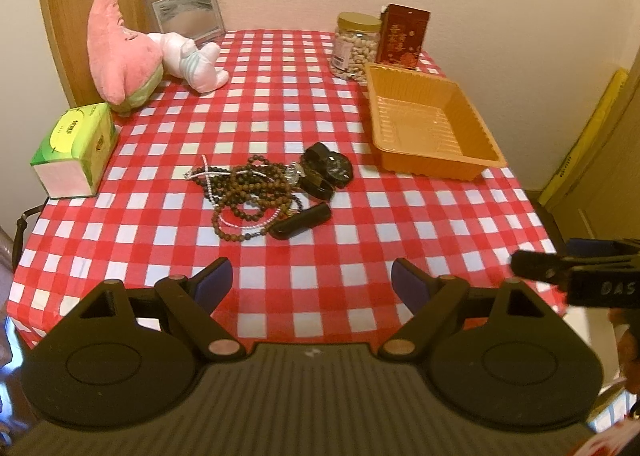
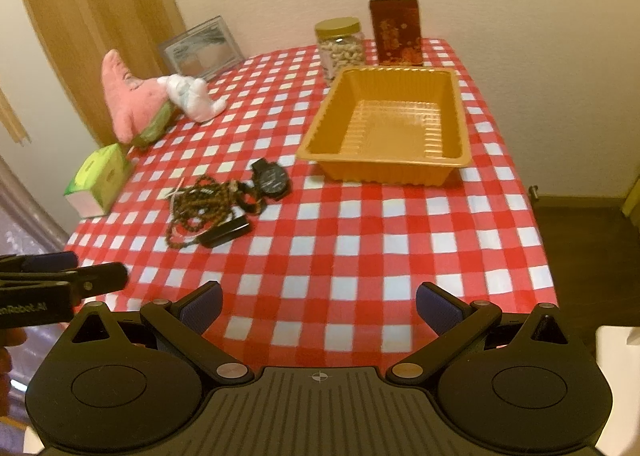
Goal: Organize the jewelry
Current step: 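Move the right tool to the orange tray rim and close on it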
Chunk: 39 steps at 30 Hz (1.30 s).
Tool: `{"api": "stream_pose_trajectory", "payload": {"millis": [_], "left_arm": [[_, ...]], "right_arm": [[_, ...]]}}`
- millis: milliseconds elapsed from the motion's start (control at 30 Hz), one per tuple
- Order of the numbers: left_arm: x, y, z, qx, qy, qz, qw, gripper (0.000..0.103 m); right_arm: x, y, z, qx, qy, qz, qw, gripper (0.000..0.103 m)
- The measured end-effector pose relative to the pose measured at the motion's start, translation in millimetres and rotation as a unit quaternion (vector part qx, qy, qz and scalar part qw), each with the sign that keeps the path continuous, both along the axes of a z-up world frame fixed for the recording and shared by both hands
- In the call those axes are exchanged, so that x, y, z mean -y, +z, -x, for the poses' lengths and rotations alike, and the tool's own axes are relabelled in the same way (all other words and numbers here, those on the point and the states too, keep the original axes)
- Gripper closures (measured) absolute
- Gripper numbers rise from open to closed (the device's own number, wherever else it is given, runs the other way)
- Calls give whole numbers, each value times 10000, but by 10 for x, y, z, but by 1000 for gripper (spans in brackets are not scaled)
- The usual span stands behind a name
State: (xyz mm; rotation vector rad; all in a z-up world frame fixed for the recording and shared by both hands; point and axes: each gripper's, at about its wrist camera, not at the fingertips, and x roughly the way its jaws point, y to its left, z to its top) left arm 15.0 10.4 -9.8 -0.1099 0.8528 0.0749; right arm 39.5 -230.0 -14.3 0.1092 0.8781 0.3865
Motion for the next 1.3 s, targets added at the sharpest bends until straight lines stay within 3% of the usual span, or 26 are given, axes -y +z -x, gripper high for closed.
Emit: {"api": "stream_pose_trajectory", "payload": {"millis": [100, 733, 1133, 1300], "left_arm": [[-72, -61, -104, 30, 74, -57, 10000, 17], [-293, -442, -861, 110, 558, -100, 9983, 18], [-398, -610, -1293, 38, 709, -119, 9974, 18], [-425, -685, -1380, -86, 731, -140, 9972, 18]], "right_arm": [[127, -47, -103, 98, -190, -52, 9998, 8], [561, -513, -1035, 685, -996, -348, 9921, 25], [667, -971, -1599, 1060, -2153, -699, 9682, 34], [590, -1129, -1753, 1132, -2420, -770, 9606, 48]]}}
